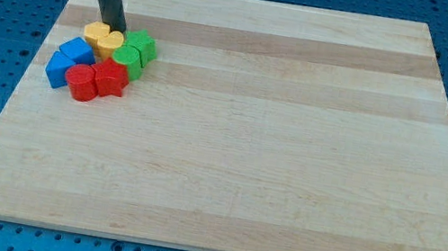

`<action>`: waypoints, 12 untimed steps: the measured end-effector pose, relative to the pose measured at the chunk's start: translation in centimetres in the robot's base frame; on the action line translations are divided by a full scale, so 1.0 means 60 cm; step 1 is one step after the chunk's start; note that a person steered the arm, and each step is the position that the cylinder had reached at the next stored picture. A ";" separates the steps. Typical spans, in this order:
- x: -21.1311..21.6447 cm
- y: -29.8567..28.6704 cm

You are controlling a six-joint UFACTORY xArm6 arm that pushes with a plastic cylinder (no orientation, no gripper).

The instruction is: Move blue triangle along with blue cube up a bit

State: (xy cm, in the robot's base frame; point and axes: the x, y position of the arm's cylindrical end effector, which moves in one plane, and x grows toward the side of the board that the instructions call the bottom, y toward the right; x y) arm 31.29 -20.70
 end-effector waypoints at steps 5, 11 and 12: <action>-0.025 -0.127; 0.237 -0.104; 0.197 -0.085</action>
State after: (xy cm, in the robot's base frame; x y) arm 43.12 -25.80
